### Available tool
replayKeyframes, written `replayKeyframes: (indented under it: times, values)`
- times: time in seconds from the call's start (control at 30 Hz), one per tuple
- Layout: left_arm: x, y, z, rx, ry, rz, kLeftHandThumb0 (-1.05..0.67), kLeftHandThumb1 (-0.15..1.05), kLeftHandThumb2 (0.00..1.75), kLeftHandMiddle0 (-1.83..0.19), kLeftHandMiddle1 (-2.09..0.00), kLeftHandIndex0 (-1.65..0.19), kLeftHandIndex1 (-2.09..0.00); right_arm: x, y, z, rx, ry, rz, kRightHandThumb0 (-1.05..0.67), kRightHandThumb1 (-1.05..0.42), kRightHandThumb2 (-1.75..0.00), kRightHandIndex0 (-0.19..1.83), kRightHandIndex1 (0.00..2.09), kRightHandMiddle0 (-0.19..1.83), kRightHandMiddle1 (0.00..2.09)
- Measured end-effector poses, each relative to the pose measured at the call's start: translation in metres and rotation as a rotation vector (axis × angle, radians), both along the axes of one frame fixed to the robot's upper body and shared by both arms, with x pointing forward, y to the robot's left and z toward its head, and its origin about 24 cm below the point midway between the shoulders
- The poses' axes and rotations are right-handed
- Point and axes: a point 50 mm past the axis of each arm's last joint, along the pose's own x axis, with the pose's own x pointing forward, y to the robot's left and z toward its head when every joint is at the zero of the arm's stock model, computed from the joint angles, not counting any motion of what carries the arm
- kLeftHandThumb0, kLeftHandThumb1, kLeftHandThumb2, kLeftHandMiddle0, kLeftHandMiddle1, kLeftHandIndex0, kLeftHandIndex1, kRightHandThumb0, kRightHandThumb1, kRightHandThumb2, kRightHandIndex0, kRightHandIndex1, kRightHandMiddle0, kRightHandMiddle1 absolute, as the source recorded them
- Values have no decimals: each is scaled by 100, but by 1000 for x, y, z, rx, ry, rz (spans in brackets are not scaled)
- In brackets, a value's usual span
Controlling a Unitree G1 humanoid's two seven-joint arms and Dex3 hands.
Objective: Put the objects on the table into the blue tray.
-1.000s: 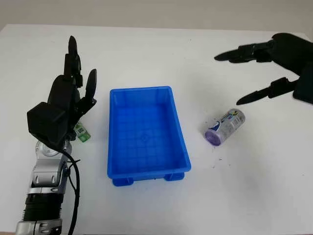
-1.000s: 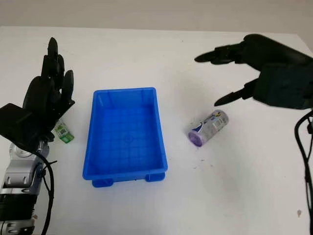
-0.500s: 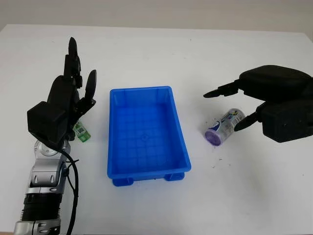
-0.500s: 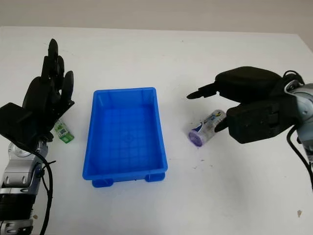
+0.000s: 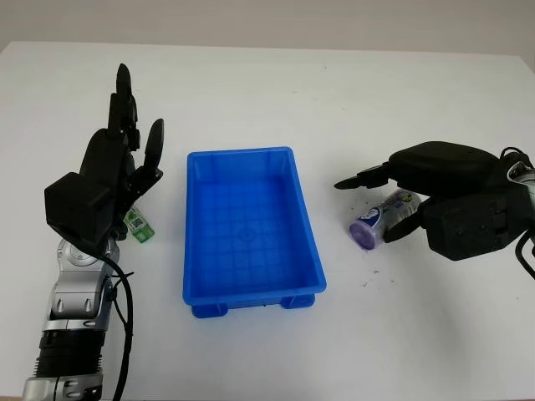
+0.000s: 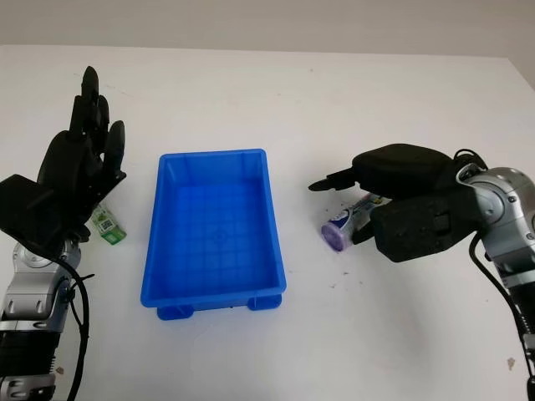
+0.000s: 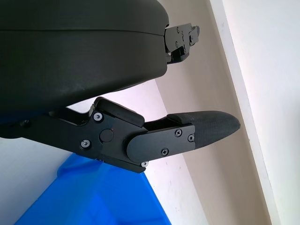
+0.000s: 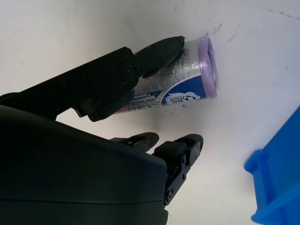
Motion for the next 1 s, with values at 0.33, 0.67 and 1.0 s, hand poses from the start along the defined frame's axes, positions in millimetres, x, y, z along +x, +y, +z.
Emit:
replayKeyframes:
  times: [0.33,0.67,1.0]
  values:
    - [0,1,0,-9,4,-12,-75,105,61,19,0,19,0,-4,1,-10,-59,-149,91,-45,-92,-5,36,194,35,161]
    - [0,3,-1,-16,20,-12,-76,105,60,19,0,19,0,-4,-3,-20,-112,-378,157,-55,-101,-6,89,209,66,209]
    - [0,5,0,-5,22,-12,-76,105,61,19,0,19,-1,0,-4,-16,-126,-527,127,-49,-100,-5,84,209,49,207]
